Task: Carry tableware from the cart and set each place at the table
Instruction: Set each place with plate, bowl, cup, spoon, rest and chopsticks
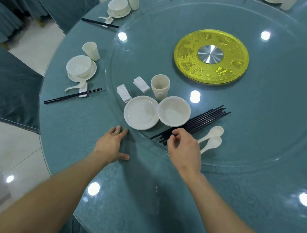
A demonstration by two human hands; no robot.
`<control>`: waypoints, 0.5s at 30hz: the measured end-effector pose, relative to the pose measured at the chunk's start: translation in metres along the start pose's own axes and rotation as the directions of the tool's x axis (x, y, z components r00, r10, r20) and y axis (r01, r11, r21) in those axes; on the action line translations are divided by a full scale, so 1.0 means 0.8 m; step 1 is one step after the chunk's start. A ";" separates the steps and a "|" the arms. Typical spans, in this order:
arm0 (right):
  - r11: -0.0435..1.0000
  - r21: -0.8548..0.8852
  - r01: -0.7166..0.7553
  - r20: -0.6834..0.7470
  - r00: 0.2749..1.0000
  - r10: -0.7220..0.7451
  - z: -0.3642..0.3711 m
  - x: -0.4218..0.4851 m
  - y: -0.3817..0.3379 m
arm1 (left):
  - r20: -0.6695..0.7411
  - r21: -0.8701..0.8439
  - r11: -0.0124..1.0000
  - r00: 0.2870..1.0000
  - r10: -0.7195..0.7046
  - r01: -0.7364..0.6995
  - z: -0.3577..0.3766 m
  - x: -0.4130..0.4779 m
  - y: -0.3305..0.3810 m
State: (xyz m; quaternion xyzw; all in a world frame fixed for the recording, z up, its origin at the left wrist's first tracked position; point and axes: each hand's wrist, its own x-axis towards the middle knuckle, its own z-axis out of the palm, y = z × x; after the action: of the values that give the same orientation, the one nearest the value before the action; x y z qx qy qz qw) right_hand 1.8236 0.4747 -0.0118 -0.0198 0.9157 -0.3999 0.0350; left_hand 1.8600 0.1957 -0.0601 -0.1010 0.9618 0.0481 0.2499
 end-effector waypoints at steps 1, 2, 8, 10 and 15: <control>1.000 -0.007 -0.005 0.015 1.000 0.005 0.006 -0.001 -0.003 | 0.000 0.002 1.000 1.000 0.002 -0.002 -0.002 0.000 0.001; 1.000 -0.011 -0.009 0.034 0.999 0.009 0.011 -0.003 -0.006 | 0.001 -0.001 1.000 1.000 0.002 -0.002 -0.004 0.000 0.002; 0.997 -0.020 -0.077 0.142 0.987 0.079 0.035 -0.009 -0.015 | -0.059 -0.219 0.972 0.994 -0.097 0.082 -0.020 0.017 -0.002; 0.991 -0.017 -0.133 0.168 0.977 0.134 0.041 -0.010 -0.017 | -0.092 -0.218 0.973 0.991 -0.097 0.075 -0.025 0.023 -0.010; 0.969 -0.020 -0.245 0.134 0.960 0.246 0.047 -0.004 -0.013 | -0.056 -0.084 0.996 0.998 -0.030 0.025 -0.038 0.031 -0.004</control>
State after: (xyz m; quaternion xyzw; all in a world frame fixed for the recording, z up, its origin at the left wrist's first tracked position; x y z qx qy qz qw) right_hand 1.8302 0.4403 -0.0299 0.0666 0.9072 -0.3887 0.1464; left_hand 1.8256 0.1842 -0.0461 -0.1260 0.9642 0.0818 0.2183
